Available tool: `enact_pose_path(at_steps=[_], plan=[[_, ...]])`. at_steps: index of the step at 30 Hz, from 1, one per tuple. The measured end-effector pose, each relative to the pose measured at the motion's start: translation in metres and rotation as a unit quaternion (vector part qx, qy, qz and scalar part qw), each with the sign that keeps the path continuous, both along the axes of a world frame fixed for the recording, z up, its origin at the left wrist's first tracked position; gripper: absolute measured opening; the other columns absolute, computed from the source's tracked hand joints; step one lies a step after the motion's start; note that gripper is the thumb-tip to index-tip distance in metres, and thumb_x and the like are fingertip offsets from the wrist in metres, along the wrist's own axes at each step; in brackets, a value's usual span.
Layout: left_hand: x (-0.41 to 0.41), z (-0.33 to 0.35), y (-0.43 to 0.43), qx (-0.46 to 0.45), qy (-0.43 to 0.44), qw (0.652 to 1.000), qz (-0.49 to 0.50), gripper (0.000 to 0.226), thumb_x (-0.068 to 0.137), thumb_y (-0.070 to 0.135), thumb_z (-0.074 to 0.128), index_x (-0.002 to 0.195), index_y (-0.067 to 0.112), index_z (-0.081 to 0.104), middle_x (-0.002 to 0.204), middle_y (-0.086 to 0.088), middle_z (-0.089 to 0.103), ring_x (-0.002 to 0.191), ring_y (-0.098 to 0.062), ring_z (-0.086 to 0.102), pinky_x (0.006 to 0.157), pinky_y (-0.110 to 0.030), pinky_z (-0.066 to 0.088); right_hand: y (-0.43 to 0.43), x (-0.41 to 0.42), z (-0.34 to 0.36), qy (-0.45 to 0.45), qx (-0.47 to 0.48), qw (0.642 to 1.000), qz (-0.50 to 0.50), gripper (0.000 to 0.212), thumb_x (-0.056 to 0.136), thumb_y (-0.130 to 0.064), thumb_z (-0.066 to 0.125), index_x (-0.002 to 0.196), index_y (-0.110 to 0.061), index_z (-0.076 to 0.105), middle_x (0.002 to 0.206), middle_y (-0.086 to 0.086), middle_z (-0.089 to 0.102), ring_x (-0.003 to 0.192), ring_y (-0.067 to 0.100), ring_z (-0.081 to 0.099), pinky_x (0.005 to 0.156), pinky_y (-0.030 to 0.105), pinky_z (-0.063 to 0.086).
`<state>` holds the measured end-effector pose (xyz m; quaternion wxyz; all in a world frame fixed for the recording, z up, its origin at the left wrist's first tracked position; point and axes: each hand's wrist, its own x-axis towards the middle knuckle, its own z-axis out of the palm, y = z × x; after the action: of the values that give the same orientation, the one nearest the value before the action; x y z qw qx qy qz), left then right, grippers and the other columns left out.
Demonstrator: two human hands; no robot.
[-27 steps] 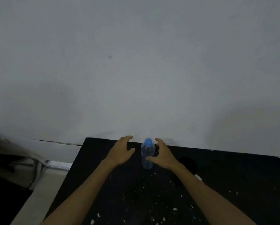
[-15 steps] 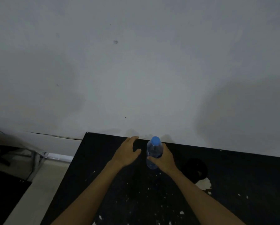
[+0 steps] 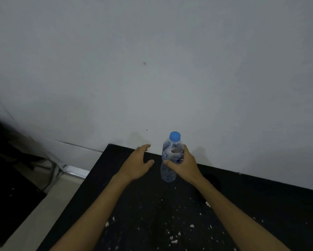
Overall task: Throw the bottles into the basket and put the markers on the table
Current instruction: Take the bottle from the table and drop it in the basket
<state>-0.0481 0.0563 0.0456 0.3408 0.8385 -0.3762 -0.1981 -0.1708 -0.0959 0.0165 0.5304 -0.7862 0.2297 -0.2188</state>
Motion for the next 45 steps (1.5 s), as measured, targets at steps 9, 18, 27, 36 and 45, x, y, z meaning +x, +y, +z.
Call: enact_pose_path(at_steps=[9,18,27,36,45], plan=[[-0.064,0.036,0.109,-0.014,-0.043,0.994,0.098,0.066,0.086,0.028,0.060,0.145,0.023,0.030,0.144,-0.006,0.044,0.132,-0.018,0.043,0.109,-0.036,0.038,0.088,-0.034,0.042,-0.047,0.012,0.991,0.123,0.057,0.072,-0.023,0.080,0.115,-0.033,0.044,0.110,-0.013,0.059,0.099,0.000,0.060,0.077,0.013,0.049],[-0.102,0.055,0.231,-0.030,-0.077,0.976,0.201,0.062,0.087,0.027,0.060,0.143,0.022,0.033,0.143,-0.006,0.046,0.131,-0.019,0.044,0.104,-0.032,0.038,0.201,-0.041,0.062,-0.063,0.002,0.968,0.242,0.057,0.072,-0.026,0.079,0.110,-0.047,0.043,0.113,-0.018,0.058,0.102,-0.001,0.061,0.082,0.017,0.050],[-0.124,0.048,0.375,-0.046,-0.088,0.957,0.271,0.065,0.086,0.030,0.060,0.144,0.022,0.032,0.146,-0.001,0.044,0.133,-0.012,0.042,0.109,-0.034,0.038,0.337,-0.034,0.065,-0.055,0.026,0.950,0.307,0.054,0.072,-0.023,0.080,0.116,-0.033,0.050,0.110,-0.006,0.065,0.099,0.005,0.064,0.085,0.028,0.056],[-0.150,-0.001,0.514,-0.010,-0.058,0.944,0.324,0.065,0.087,0.027,0.060,0.145,0.020,0.032,0.146,-0.003,0.043,0.133,-0.014,0.041,0.104,-0.026,0.035,0.479,-0.034,0.023,-0.037,0.057,0.935,0.348,0.050,0.072,-0.019,0.080,0.114,-0.026,0.053,0.105,-0.003,0.067,0.096,0.009,0.066,0.085,0.033,0.056],[-0.137,-0.069,0.574,0.014,-0.019,0.921,0.388,0.060,0.088,0.027,0.058,0.143,0.021,0.034,0.144,-0.003,0.045,0.130,-0.013,0.044,0.103,-0.028,0.037,0.544,-0.004,-0.058,0.021,0.065,0.902,0.427,0.058,0.071,-0.026,0.081,0.120,-0.027,0.050,0.112,-0.006,0.065,0.102,0.006,0.064,0.087,0.027,0.054]])
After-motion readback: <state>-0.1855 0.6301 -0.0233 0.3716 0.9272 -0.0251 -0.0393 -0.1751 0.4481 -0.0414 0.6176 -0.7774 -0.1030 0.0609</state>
